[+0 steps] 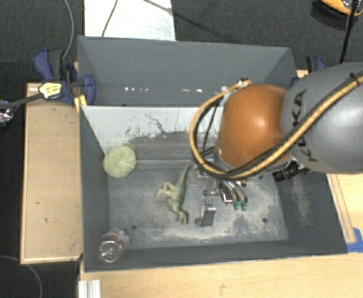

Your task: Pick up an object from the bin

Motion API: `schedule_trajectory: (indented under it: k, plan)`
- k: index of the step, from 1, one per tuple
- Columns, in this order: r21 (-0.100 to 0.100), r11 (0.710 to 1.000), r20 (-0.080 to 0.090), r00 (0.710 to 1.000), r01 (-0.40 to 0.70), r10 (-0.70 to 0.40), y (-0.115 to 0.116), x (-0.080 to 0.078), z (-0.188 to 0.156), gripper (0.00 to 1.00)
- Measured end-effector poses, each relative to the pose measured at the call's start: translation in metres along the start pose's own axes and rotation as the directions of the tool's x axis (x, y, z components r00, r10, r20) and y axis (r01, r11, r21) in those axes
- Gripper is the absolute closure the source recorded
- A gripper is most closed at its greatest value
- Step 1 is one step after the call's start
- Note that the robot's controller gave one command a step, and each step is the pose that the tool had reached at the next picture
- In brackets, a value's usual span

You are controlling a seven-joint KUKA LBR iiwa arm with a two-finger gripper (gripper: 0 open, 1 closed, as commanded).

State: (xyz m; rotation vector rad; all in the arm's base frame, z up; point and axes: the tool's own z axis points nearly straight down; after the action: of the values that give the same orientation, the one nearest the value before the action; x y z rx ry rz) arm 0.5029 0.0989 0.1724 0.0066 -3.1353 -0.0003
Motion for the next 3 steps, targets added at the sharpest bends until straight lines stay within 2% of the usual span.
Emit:
schedule_trajectory:
  k: [1,2,3]
  plan:
    - [-0.001,1.0,0.009,1.0,-0.003,0.003,-0.001,-0.002,-0.004,0.0]
    - [-0.002,0.996,0.01,0.996,-0.094,0.094,0.016,-0.01,0.039,0.0]
    - [-0.001,0.992,0.004,0.992,-0.122,0.122,0.026,-0.01,0.051,0.0]
